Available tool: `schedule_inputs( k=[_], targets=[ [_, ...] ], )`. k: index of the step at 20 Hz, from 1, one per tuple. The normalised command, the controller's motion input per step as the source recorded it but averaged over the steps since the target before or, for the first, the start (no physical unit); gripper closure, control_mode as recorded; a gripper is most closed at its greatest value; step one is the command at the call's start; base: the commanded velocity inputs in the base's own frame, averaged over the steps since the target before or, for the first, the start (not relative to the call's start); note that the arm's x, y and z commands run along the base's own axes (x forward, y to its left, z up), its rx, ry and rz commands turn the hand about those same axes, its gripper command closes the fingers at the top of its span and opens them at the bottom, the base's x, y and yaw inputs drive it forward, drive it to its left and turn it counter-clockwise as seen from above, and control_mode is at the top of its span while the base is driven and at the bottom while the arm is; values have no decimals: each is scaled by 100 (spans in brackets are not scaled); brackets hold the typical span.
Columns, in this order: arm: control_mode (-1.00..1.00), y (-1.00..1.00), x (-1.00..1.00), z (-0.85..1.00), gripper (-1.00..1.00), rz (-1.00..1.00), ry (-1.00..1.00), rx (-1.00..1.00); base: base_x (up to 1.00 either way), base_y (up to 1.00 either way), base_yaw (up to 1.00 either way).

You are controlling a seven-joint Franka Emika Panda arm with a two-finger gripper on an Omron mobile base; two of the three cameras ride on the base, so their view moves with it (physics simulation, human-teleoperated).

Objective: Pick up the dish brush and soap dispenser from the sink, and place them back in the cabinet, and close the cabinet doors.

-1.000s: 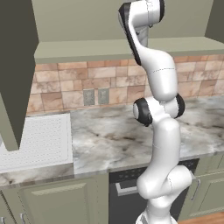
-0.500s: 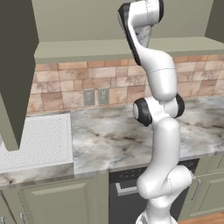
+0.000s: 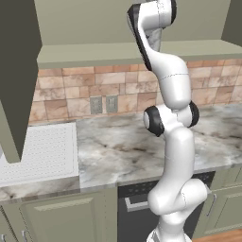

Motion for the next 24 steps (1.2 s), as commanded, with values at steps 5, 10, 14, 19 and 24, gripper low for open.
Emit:
schedule_inputs(
  k=[5,10,14,19,24],
  targets=[
    [-100,0,0,0,-100,0,0,0,0,0,0],
    [-100,0,-12,0,-100,0,0,0,0,0,0],
    [-100,0,-30,0,-100,0,0,0,0,0,0],
    [-100,0,-39,0,-100,0,0,0,0,0,0],
    [-100,0,-51,-8,-100,0,0,0,0,0,0]
  ],
)
